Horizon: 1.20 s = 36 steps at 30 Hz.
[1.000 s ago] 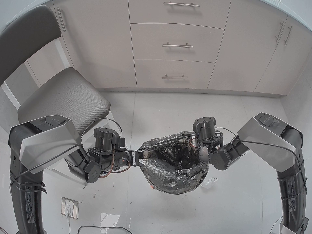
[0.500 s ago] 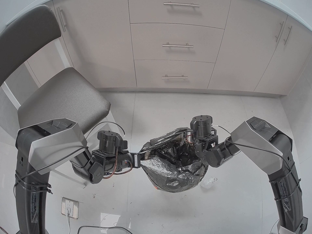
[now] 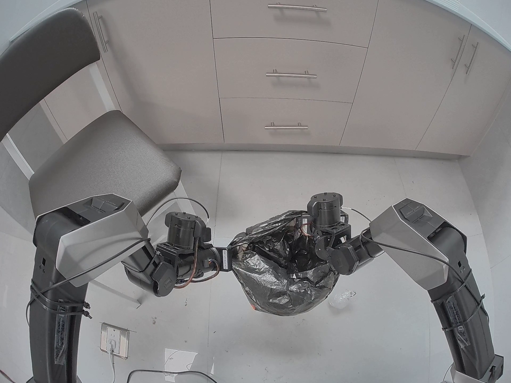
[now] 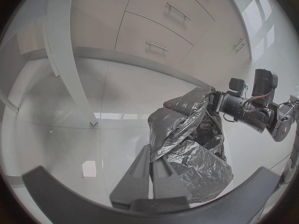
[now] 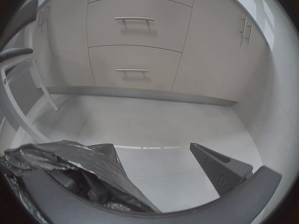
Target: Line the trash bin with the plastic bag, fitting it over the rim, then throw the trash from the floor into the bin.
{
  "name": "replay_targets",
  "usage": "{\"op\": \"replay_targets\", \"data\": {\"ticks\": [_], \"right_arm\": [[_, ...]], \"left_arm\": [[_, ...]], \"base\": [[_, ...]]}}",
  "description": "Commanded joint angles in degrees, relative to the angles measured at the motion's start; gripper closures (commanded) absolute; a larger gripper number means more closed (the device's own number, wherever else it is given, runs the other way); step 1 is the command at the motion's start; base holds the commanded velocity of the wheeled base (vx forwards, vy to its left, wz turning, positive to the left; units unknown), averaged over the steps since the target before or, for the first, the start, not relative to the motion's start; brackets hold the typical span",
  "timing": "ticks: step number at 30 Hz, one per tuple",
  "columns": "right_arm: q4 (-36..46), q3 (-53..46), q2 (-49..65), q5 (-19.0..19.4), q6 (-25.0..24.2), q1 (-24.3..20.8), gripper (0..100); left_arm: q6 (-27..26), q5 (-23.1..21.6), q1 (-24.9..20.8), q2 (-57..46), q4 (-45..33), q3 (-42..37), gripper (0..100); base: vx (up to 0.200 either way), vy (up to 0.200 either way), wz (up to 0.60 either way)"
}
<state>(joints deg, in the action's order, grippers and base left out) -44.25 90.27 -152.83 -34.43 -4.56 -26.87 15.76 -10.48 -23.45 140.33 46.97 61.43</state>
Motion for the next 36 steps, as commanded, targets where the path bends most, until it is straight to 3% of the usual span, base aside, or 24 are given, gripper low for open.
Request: {"op": "replay_targets", "data": {"ticks": [1, 4, 5, 24, 36], "right_arm": [[0.0, 1.2, -1.0, 0.1, 0.6, 0.5, 0], [0.0, 1.8, -1.2, 0.1, 0.9, 0.5, 0], [0.0, 2.2, -1.5, 0.1, 1.1, 0.7, 0], [-0.3, 2.9, -0.2, 0.9, 1.1, -0.5, 0], [1.1, -1.3, 3.2, 8.4, 2.6, -1.3, 0]], "left_arm": [[0.1, 0.0, 0.1, 0.4, -0.1, 0.4, 100], [0.1, 0.0, 0.1, 0.4, -0.5, 0.4, 100], [0.1, -0.1, 0.1, 0.3, -1.4, 0.6, 0], [0.6, 0.3, 1.0, 1.4, -3.4, 6.2, 0], [0.6, 1.2, 1.0, 4.1, -8.9, 14.4, 0]], "base": [[0.0, 0.0, 0.0], [0.0, 0.0, 0.0], [0.0, 0.0, 0.0], [0.0, 0.0, 0.0], [0.0, 0.0, 0.0]]}}
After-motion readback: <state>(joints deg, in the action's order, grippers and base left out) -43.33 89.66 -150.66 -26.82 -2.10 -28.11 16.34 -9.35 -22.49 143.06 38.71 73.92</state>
